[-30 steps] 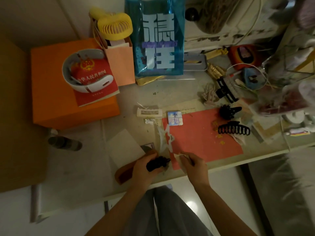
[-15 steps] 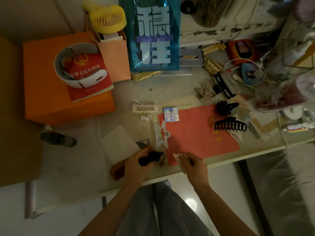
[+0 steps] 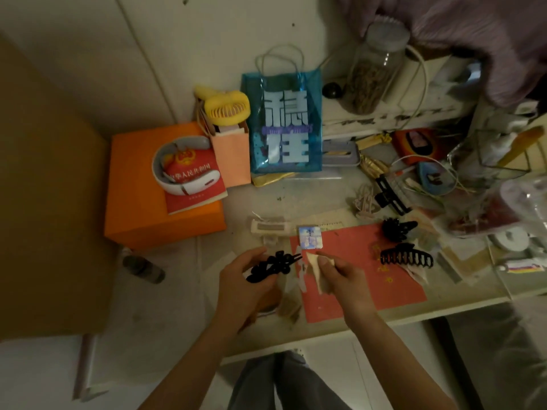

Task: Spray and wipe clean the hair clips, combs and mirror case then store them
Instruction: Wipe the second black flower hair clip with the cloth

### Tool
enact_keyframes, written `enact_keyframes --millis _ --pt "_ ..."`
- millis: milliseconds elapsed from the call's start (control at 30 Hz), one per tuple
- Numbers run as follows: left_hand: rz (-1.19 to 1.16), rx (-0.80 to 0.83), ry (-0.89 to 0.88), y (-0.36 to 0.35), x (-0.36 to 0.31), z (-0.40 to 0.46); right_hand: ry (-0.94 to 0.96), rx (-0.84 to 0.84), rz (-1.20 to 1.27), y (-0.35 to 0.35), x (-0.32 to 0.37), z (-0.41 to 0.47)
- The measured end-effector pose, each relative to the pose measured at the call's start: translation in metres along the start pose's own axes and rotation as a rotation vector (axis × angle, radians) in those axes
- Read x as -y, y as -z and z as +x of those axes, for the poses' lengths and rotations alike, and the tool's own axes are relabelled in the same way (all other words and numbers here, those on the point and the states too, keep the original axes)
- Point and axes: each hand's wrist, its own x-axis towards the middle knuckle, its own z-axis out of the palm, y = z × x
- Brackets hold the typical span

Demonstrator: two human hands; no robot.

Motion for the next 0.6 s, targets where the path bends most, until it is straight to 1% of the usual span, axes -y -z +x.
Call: enact_keyframes --millis 133,233,400,500,600 --pt "-0.003 0.002 -0.149 0.017 -0.034 0.009 0.056 0.105 0.132 -0.006 0.048 -0.002" --pt "0.028 0.008 -0.219 0.029 -0.059 0.017 0.13 0.159 0.198 -0.012 0.081 -0.007" --pt "0.131 -0.06 -0.383 0.05 -0.096 0.024 0.209 0.239 0.308 -0.015 0.12 -0.016" --pt "0.171 -0.097 -0.497 0.059 -0.116 0.024 0.23 0.246 0.376 -0.018 0.138 -0.021" --pt "0.208 -0.12 -0.59 0.065 -0.135 0.024 0.223 0.205 0.412 -0.022 0.153 -0.022"
